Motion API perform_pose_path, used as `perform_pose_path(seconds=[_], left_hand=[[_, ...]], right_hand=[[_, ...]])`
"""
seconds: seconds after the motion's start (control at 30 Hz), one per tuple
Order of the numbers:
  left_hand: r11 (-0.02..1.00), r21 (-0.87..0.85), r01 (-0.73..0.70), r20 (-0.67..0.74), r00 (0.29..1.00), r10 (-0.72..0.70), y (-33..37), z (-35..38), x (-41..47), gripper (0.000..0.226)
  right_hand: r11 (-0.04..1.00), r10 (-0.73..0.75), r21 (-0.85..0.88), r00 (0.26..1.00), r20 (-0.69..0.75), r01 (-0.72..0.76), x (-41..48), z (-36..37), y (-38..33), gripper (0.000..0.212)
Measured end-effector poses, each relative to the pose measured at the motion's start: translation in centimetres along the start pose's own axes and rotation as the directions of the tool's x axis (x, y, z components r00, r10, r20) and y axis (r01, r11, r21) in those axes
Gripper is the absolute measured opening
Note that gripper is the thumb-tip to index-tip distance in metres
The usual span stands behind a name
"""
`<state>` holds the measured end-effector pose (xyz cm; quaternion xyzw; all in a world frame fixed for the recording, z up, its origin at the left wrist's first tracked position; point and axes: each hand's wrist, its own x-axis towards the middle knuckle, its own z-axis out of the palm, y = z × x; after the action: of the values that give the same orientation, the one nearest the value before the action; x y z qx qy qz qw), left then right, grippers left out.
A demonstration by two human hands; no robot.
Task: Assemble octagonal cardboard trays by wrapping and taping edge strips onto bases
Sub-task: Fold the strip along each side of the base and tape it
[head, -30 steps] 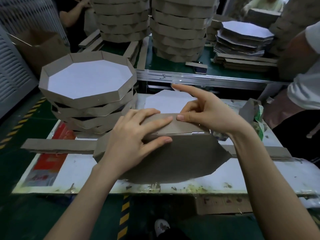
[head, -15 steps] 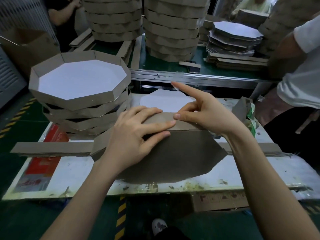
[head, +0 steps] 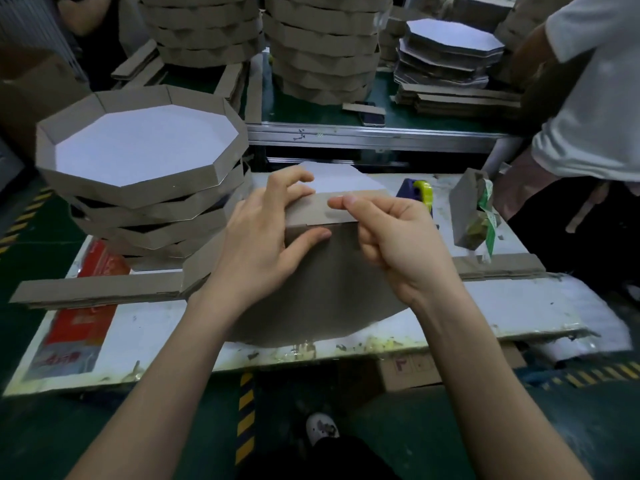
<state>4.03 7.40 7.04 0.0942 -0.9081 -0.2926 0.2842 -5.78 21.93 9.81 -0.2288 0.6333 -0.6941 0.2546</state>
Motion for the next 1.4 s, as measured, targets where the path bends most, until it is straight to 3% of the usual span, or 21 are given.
perform_pose_path(seconds=[0.3, 0.53, 0.63, 0.77, 0.83, 0.93, 1.03, 1.13, 1.2, 1.27, 1.4], left_hand=[[0.963, 0.233, -0.138, 0.082, 0.989, 0.122, 0.0, -0.5, -0.7, 0.040], [0.958, 0.258, -0.128, 0.088, 0.990, 0.109, 0.4, -0.5, -1.0, 0.038], [0.986, 0.149, -0.074, 0.003, 0.997, 0.074, 1.3, -0.4, -0.7, 0.037], [0.976, 0.207, -0.069, -0.047, 0.996, 0.080, 2.8, 0.9, 1.0, 0.036], [0.975, 0.211, -0.076, -0.061, 0.994, 0.091, 2.5, 1.2, 1.4, 0.031], [0.970, 0.210, -0.125, -0.061, 0.988, 0.140, 1.6, 1.2, 1.7, 0.032], [0.948, 0.274, -0.165, -0.030, 0.983, 0.180, 1.3, 0.9, 2.1, 0.039], [0.933, 0.323, -0.161, 0.078, 0.987, 0.144, 1.0, 0.7, 2.7, 0.043], [0.932, 0.326, -0.159, 0.129, 0.984, 0.123, 1.1, 0.6, 3.3, 0.045], [0.936, 0.319, -0.151, 0.163, 0.981, 0.103, 1.2, 0.5, 4.0, 0.046], [0.961, 0.259, -0.098, 0.195, 0.980, 0.048, 1.2, 0.4, 4.7, 0.055]], right_hand=[[0.998, 0.025, -0.054, 0.997, -0.077, -0.029, -2.9, 0.1, 1.9, 0.020], [0.997, 0.011, -0.076, 0.995, -0.099, -0.018, -3.4, -0.2, 3.5, 0.015], [0.997, 0.043, -0.064, 0.994, -0.100, -0.049, -3.2, -0.1, 3.9, 0.013], [0.995, 0.017, -0.098, 0.997, -0.070, -0.024, -2.3, -0.2, 3.8, 0.040], [0.976, 0.020, -0.215, 0.999, -0.034, -0.026, -2.0, -0.7, 4.0, 0.036], [0.870, 0.126, -0.480, 0.992, 0.004, -0.108, -2.3, -1.7, 5.4, 0.037], [0.930, 0.042, -0.360, 0.995, -0.086, -0.070, -1.4, -3.8, 5.1, 0.041], [0.968, -0.178, -0.210, 0.966, -0.188, 0.137, 1.7, -6.9, 2.7, 0.036], [0.977, -0.209, -0.020, 0.931, -0.300, 0.213, 4.9, -9.3, 1.7, 0.037], [0.989, -0.147, -0.060, 0.869, -0.473, 0.135, 9.2, -12.0, 2.3, 0.035], [0.923, 0.092, -0.231, 0.759, -0.644, -0.308, 18.1, -18.0, 8.1, 0.014]])
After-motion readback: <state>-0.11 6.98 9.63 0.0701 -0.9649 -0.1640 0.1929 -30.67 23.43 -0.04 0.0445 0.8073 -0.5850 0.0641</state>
